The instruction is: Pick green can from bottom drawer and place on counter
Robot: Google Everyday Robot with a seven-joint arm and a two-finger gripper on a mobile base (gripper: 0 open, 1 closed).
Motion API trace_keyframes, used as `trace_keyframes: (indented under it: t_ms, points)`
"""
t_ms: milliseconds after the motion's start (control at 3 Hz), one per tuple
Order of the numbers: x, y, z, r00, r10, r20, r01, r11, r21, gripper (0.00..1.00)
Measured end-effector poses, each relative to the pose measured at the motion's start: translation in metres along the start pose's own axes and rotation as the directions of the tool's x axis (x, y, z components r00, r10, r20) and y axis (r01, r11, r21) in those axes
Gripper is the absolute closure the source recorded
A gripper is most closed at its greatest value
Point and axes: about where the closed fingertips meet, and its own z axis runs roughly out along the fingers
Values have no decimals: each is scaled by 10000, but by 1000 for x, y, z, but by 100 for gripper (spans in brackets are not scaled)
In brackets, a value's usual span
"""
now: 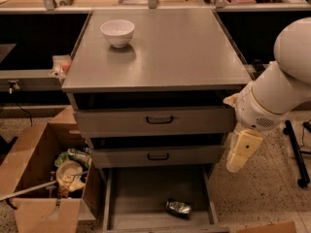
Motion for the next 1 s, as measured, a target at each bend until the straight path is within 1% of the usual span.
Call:
trace_keyframes:
  t_ms: [333,667,1000]
  points:
    - [0,0,0,10000,0,0,0,10000,0,0]
    - [10,2,34,10000,-36,-9,36,10000,-33,0]
    - [26,7,104,9996,-44,292,56,9991,-426,0]
